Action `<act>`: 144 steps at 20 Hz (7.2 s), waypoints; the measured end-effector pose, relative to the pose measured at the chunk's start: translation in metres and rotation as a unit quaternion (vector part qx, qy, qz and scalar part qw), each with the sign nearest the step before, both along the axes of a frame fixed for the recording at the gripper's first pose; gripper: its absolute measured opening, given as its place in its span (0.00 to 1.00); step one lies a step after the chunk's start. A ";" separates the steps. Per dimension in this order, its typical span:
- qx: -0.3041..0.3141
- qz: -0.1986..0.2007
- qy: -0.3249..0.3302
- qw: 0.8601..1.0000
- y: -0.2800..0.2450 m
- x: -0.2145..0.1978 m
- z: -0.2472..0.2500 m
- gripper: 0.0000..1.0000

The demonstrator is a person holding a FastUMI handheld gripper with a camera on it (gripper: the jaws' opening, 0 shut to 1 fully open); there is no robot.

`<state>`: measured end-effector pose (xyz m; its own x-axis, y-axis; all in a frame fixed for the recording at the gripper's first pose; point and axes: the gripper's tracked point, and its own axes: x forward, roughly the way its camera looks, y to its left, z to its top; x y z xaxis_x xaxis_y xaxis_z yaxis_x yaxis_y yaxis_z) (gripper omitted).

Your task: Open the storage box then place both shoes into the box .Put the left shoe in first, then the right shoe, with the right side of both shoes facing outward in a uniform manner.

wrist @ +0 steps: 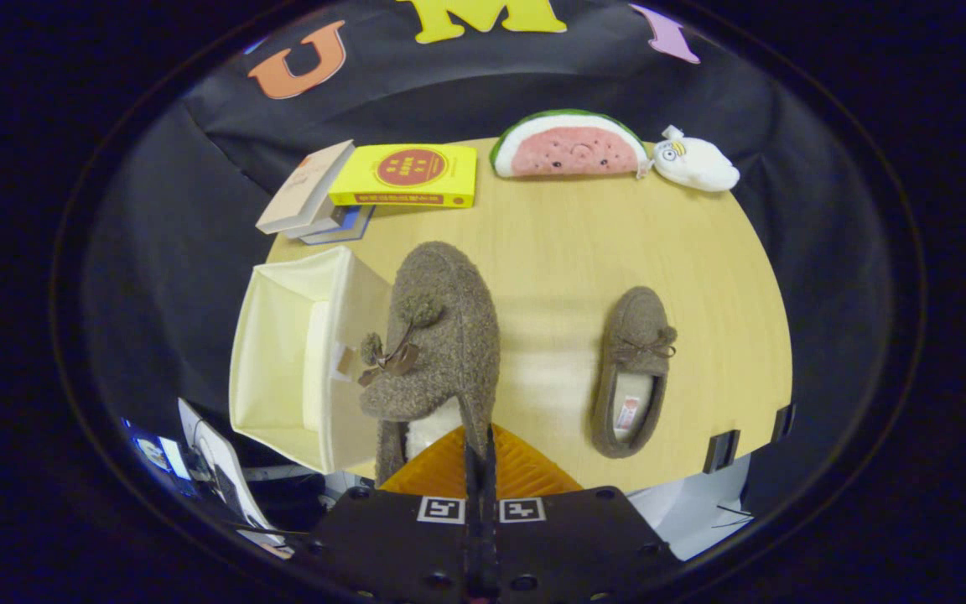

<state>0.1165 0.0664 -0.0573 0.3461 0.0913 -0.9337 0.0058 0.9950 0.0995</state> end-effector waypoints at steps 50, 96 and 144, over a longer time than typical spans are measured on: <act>0.105 0.053 -0.029 0.993 0.209 0.030 -0.047 0.95; -0.083 -0.117 0.099 0.985 -0.218 0.006 -0.167 0.01; -0.087 -0.061 -0.138 0.985 0.161 0.030 -0.099 0.01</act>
<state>0.1462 0.2273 -0.1561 0.5873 -0.1199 -0.8004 0.1238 0.9906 -0.0576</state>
